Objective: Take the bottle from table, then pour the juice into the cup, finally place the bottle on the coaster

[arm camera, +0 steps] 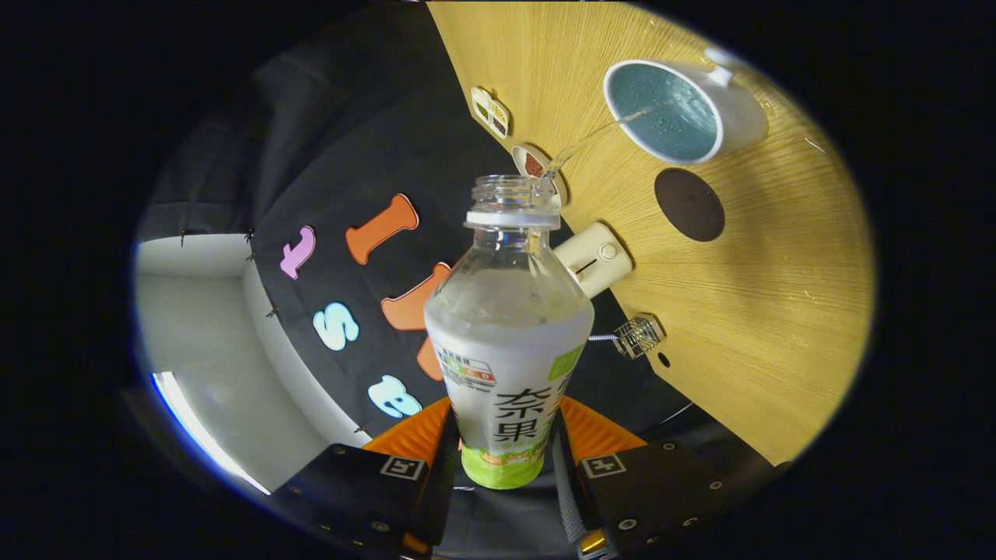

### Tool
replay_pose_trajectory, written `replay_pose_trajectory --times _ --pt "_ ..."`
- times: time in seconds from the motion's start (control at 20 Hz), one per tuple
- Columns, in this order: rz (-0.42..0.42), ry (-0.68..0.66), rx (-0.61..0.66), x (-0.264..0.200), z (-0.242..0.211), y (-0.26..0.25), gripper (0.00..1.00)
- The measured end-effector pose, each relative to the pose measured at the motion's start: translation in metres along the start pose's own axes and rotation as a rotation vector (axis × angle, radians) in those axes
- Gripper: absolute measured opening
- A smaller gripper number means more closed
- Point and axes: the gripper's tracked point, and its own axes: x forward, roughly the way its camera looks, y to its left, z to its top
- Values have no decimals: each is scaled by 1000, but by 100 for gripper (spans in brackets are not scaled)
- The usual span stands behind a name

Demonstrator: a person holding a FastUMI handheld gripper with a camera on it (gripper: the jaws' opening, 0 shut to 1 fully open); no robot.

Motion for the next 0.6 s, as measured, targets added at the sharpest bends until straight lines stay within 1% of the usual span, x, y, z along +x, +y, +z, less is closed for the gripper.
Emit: replay_pose_trajectory --times 0.2,0.45,0.6 --pt "2 -10 22 1 7 4 58" --pt "-17 -19 51 -2 8 4 58" --pt "-22 -18 32 0 7 4 58"
